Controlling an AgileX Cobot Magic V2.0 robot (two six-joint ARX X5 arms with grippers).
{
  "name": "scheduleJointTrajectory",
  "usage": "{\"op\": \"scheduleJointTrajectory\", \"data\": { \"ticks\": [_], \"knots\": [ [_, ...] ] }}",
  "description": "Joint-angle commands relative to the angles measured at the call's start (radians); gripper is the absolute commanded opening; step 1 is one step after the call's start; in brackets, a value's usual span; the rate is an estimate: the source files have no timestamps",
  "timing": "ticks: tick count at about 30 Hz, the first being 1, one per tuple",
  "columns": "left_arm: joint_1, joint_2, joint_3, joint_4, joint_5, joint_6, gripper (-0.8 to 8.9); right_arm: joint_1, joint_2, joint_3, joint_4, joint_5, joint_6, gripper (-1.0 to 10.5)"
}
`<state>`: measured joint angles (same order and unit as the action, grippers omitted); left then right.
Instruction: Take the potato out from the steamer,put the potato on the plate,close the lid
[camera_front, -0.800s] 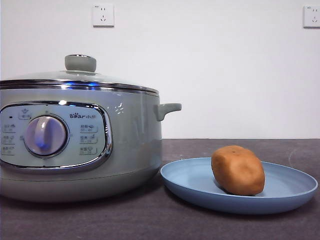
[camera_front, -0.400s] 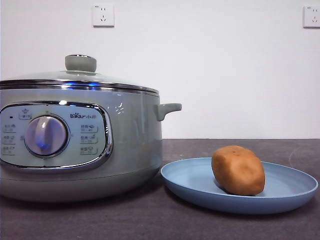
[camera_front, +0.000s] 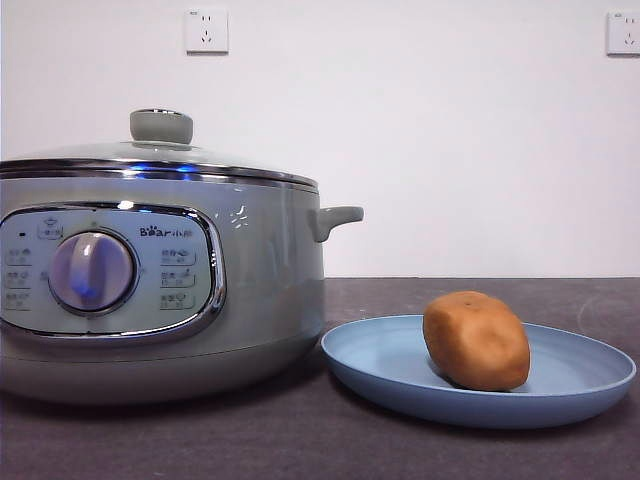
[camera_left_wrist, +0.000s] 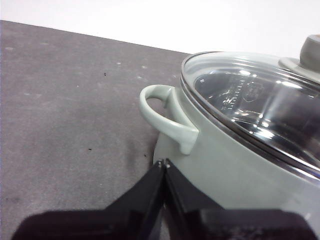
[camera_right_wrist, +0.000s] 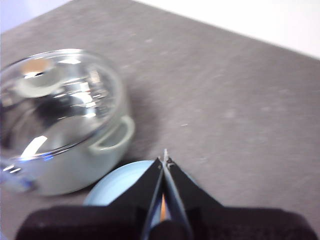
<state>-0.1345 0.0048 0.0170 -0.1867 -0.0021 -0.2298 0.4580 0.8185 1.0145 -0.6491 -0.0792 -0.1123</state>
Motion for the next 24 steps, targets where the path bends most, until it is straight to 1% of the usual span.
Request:
{"op": "scheduleJointTrajectory", "data": {
  "ticks": [1,3,6,8,11,12,17,19,22,24],
  "knots": [
    [0.003,-0.002,-0.014,0.003,0.004,-0.005,-0.03,-0.010,0.013,0.002,0.015,0.044,-0.008,0.0],
    [0.003,-0.002,-0.014,0.003,0.004,-0.005,-0.03,-0.053,0.013,0.002,0.014,0.058,-0.027,0.0],
    [0.003,-0.002,-0.014,0.003,0.004,-0.005,-0.03,-0.161,0.021,-0.013,0.031,0.050,-0.023,0.0],
    [0.003,-0.002,-0.014,0.003,0.004,-0.005,-0.03,-0.235,0.009,-0.042,0.063,0.019,-0.006,0.0],
    [0.003,-0.002,-0.014,0.003,0.004,-0.005,-0.03,-0.331,-0.031,-0.118,0.143,-0.064,0.008,0.0],
    [0.003,-0.002,-0.014,0.003,0.004,-0.005,-0.03,-0.355,-0.050,-0.158,0.187,-0.082,0.008,0.0],
    [0.003,-0.002,-0.014,0.003,0.004,-0.005,-0.03,-0.410,-0.185,-0.430,0.487,-0.077,0.013,0.0],
    [0.003,-0.002,-0.014,0.003,0.004,-0.005,-0.03,-0.422,-0.257,-0.563,0.607,-0.078,0.034,0.0],
    [0.003,-0.002,-0.014,0.003,0.004,-0.005,-0.03,-0.435,-0.360,-0.743,0.737,-0.078,0.067,0.0],
    [0.003,-0.002,-0.014,0.003,0.004,-0.005,-0.03,-0.438,-0.428,-0.848,0.800,-0.078,0.076,0.0]
  ]
}}
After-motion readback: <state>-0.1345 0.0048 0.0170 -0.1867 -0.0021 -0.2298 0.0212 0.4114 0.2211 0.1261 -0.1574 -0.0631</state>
